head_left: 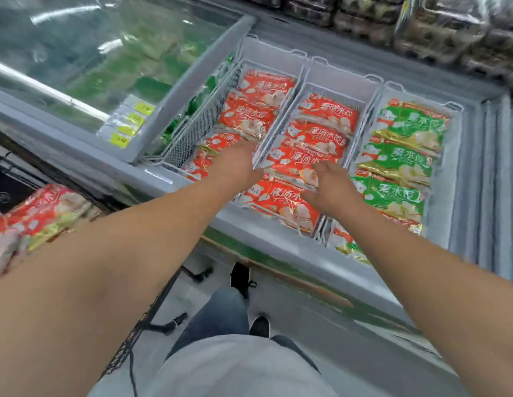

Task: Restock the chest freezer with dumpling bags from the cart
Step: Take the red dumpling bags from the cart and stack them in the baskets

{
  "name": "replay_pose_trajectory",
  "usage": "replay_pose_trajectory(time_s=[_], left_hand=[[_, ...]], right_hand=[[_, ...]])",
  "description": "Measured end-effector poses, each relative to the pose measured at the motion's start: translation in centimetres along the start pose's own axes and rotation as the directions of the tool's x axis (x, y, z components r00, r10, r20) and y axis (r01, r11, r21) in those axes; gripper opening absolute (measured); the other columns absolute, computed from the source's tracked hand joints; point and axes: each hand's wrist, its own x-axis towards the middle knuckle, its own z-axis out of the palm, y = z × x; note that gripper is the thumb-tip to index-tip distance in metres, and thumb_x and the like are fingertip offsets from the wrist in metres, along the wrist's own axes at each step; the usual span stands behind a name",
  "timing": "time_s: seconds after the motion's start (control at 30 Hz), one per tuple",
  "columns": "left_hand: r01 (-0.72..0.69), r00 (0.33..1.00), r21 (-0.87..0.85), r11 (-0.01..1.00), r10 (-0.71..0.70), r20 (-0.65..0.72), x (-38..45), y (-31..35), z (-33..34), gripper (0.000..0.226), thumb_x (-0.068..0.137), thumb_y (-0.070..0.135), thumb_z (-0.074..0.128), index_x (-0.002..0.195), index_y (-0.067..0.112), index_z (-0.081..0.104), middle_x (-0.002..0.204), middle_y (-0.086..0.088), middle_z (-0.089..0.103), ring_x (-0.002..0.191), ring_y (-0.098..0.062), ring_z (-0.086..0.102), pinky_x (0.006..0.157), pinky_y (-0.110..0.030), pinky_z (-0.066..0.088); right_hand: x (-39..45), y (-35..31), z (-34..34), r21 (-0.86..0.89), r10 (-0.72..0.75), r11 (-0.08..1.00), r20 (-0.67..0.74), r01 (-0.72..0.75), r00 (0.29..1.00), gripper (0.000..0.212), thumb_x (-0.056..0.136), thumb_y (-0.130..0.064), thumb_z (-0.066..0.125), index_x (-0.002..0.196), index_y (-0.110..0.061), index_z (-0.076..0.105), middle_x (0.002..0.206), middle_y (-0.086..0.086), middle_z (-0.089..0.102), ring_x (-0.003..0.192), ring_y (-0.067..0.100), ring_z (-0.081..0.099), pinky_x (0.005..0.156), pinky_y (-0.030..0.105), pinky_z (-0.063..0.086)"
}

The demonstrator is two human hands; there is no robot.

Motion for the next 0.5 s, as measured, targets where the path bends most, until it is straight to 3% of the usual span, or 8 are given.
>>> replay_pose_trajectory(time_s=[0.3,0.5], left_hand=[[0.208,0.971,-0.063,0.976,-0.214,-0.109,-13.0,-5.4,-4.2,0.070,0.090,0.041,0.065,0.149,0.013,0.038,0.145,-0.013,0.049,0.129,-0.033,0.050,0.103,-0.045,0.047],[0.356,0.910,-0.122,0.926,-0.374,-0.179,-21.6,-12.4,-6.2,0.072,0.090,0.040,0.064,0.150,0.011,0.037,0.141,-0.009,0.053,0.125,-0.031,0.054,0.098,-0.043,0.051]], right_hand=[[-5.5,-10.4,0.4,-0.071,-0.213,0.975,-0.029,0.211,0.977,0.081,0.089,-0.044,0.066,0.154,-0.013,0.029,0.158,0.014,0.030,0.144,0.035,0.030,0.116,0.042,0.032],[-7.4,-20.1,3.0,-0.115,-0.393,0.911,0.042,0.395,0.919,0.075,0.090,-0.042,0.064,0.151,-0.010,0.032,0.152,0.016,0.034,0.139,0.035,0.032,0.113,0.043,0.033]])
